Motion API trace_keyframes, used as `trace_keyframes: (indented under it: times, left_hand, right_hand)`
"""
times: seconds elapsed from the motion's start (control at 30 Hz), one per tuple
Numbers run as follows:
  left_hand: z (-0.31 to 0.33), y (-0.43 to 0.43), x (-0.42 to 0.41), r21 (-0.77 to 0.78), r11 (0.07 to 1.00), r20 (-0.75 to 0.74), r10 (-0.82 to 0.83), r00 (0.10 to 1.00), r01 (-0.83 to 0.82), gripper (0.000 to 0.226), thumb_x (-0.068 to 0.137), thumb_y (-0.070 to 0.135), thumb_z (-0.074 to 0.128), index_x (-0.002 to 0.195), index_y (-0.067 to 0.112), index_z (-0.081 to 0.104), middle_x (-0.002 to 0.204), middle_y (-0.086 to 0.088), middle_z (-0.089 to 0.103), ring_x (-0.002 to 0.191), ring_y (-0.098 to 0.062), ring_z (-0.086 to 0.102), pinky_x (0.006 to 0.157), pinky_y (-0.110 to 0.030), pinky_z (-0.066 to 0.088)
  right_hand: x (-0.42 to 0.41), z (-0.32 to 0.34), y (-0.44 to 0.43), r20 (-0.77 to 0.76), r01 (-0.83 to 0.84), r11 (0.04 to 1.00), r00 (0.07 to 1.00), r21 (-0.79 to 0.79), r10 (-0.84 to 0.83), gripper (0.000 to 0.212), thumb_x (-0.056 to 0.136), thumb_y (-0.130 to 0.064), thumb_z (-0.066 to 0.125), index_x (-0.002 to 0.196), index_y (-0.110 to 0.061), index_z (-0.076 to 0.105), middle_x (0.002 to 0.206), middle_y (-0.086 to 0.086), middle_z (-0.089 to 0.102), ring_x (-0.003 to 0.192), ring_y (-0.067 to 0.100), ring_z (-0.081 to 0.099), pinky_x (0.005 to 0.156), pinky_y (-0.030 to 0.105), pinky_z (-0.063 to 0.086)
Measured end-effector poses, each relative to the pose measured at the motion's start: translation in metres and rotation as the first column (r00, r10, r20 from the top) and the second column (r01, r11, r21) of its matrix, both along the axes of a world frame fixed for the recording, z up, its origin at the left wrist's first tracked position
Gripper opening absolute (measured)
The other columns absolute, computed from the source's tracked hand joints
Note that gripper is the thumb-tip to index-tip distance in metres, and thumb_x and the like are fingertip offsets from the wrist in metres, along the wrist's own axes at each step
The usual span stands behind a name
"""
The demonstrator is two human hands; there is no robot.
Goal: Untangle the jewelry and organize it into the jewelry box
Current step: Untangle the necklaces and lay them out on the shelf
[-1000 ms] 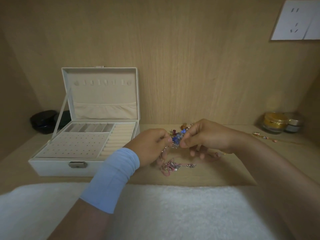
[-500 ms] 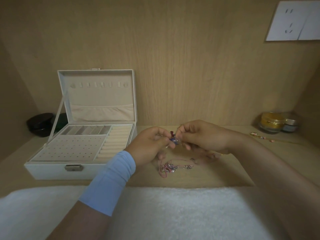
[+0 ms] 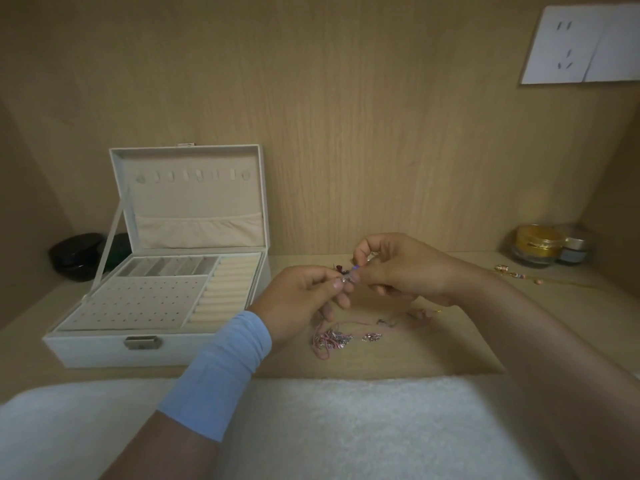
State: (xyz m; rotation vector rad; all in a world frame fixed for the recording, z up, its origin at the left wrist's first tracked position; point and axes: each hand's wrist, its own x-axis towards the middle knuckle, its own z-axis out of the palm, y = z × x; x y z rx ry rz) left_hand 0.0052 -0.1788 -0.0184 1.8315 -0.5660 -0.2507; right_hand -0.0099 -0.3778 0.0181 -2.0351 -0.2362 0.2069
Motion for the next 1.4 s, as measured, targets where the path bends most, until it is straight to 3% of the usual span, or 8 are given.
trace_keyframes:
  times: [0.17, 0.37, 0.5, 0.7, 0.93, 1.07, 1.17, 1.4]
  left_hand:
    - [-0.002, -0.003, 0.0, -0.036, 0.999, -0.039, 0.004, 0.999, -0.005, 0.026, 0.103, 0.01, 0.043, 0.088, 0.009, 0.065, 0.069, 0.001, 0.067, 0.056, -0.017, 0.054, 0.062, -0.029, 0.046]
    - [0.001, -0.001, 0.0, -0.044, 0.999, -0.039, 0.013, 0.999, -0.015, 0.029, 0.103, 0.011, 0.044, 0.083, 0.01, 0.065, 0.064, -0.001, 0.062, 0.056, -0.018, 0.052, 0.059, -0.029, 0.045]
    - [0.005, 0.001, -0.001, -0.039, 0.999, -0.035, 0.022, 0.999, -0.023, 0.033, 0.103, 0.015, 0.042, 0.084, 0.006, 0.067, 0.063, -0.003, 0.062, 0.053, -0.015, 0.052, 0.059, -0.024, 0.044]
    - [0.01, 0.005, -0.003, -0.039, 0.999, -0.055, -0.016, 0.998, 0.014, 0.032, 0.101, 0.02, 0.048, 0.089, -0.001, 0.069, 0.066, -0.007, 0.068, 0.052, -0.018, 0.057, 0.056, -0.023, 0.05]
    - [0.015, 0.011, -0.006, -0.015, 0.998, -0.136, -0.065, 0.989, 0.063, 0.008, 0.097, 0.007, 0.055, 0.099, 0.003, 0.062, 0.078, -0.009, 0.075, 0.061, -0.024, 0.07, 0.063, -0.028, 0.056]
    - [0.018, 0.008, -0.008, -0.053, 0.999, -0.184, 0.0, 0.983, -0.01, 0.007, 0.097, 0.007, 0.056, 0.094, 0.001, 0.058, 0.082, -0.016, 0.074, 0.058, -0.03, 0.071, 0.056, -0.028, 0.057]
    - [0.016, 0.008, -0.006, -0.035, 0.995, -0.155, 0.09, 0.984, -0.097, 0.008, 0.094, 0.008, 0.061, 0.089, 0.004, 0.064, 0.089, -0.012, 0.076, 0.067, -0.036, 0.073, 0.064, -0.034, 0.057]
    - [0.017, 0.006, -0.008, 0.052, 0.972, 0.024, 0.226, 0.974, -0.227, 0.009, 0.088, 0.012, 0.066, 0.083, 0.011, 0.074, 0.075, -0.004, 0.076, 0.066, -0.027, 0.073, 0.073, -0.032, 0.059]
  right_hand:
    - [-0.001, 0.003, -0.004, 0.105, -0.042, 0.995, 0.993, -0.088, 0.051, 0.012, 0.086, -0.001, 0.073, 0.084, -0.01, 0.066, 0.073, 0.004, 0.056, 0.041, 0.0, 0.039, 0.038, 0.013, 0.029]
    - [0.001, 0.001, -0.001, 0.202, 0.02, 0.982, 0.979, -0.188, 0.018, 0.01, 0.09, -0.004, 0.07, 0.091, -0.013, 0.075, 0.073, -0.008, 0.063, 0.051, -0.006, 0.052, 0.051, 0.006, 0.037]
    - [0.003, -0.002, 0.0, 0.184, -0.025, 0.996, 0.982, -0.087, 0.041, 0.017, 0.084, -0.009, 0.077, 0.098, -0.016, 0.071, 0.081, 0.002, 0.073, 0.067, 0.004, 0.059, 0.06, 0.021, 0.047]
    - [0.003, -0.003, 0.001, 0.181, -0.097, 0.995, 0.979, -0.005, 0.097, 0.008, 0.087, -0.008, 0.073, 0.093, -0.008, 0.078, 0.087, 0.011, 0.077, 0.081, 0.01, 0.069, 0.078, 0.019, 0.054]
    - [0.003, -0.003, -0.004, 0.056, -0.095, 0.993, 0.994, 0.073, 0.091, 0.012, 0.096, -0.012, 0.061, 0.095, -0.003, 0.07, 0.098, 0.019, 0.075, 0.09, 0.025, 0.071, 0.099, 0.048, 0.05]
    - [0.0, -0.001, -0.001, -0.018, -0.113, 0.984, 0.993, 0.134, 0.117, 0.014, 0.099, -0.011, 0.055, 0.092, -0.005, 0.066, 0.091, 0.017, 0.074, 0.09, 0.029, 0.07, 0.094, 0.043, 0.052]
    - [-0.002, -0.001, 0.001, -0.04, -0.096, 0.99, 0.994, 0.1, 0.101, 0.016, 0.1, -0.01, 0.054, 0.088, -0.007, 0.064, 0.074, 0.012, 0.069, 0.071, 0.028, 0.067, 0.075, 0.034, 0.054]
    - [0.001, -0.001, 0.001, -0.014, -0.003, 1.0, 1.0, -0.017, 0.002, 0.013, 0.097, -0.015, 0.059, 0.094, -0.005, 0.068, 0.056, -0.003, 0.038, 0.047, 0.011, 0.032, 0.049, 0.026, 0.037]
